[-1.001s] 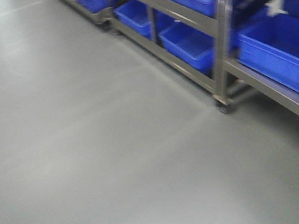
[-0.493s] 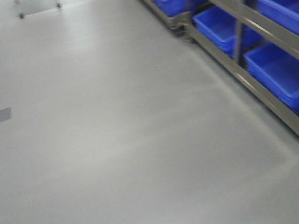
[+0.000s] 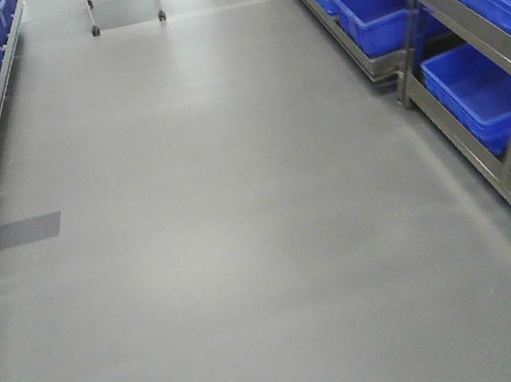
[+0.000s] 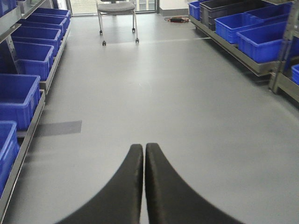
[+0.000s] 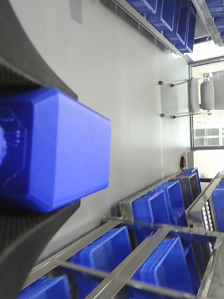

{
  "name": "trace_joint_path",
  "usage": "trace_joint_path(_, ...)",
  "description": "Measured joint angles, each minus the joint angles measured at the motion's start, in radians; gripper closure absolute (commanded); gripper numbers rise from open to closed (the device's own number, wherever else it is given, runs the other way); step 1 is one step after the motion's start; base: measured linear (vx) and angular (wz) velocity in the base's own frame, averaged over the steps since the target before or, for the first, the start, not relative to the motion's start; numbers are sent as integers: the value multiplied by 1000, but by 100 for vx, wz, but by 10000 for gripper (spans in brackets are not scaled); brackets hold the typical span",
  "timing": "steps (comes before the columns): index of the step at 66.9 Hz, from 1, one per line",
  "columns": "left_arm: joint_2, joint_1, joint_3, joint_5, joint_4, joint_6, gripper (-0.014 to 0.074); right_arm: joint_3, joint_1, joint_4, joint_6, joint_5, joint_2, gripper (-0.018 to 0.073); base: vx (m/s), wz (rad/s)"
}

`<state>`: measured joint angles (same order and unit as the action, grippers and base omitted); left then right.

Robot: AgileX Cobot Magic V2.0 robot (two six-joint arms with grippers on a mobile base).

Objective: Pour parts from conveyor to right shelf
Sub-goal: 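Turn the base into the aisle between the blue bin shelves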

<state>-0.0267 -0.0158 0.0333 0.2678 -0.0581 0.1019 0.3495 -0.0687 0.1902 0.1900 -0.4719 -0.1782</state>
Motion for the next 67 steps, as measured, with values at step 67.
trace_joint_path(67,0,0,0,0,0,0,602,0,0,0,0,0,0,565,61,4)
